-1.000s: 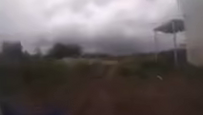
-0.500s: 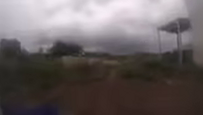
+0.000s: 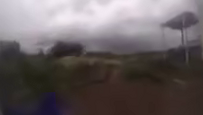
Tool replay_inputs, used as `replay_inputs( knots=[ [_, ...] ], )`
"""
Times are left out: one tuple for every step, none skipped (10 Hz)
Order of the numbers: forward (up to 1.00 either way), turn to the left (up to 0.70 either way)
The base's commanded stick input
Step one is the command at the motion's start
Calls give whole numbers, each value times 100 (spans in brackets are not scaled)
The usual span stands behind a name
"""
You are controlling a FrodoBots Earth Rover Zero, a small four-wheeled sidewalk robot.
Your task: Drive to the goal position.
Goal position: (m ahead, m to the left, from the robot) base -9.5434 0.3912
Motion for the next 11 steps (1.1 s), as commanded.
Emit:
replay_inputs(
  knots=[
    [70,0],
    [64,0],
    [34,0],
    [0,0],
    [0,0],
    [0,0],
    [0,0],
    [0,0],
    [0,0],
    [0,0],
    [0,0]
  ],
)
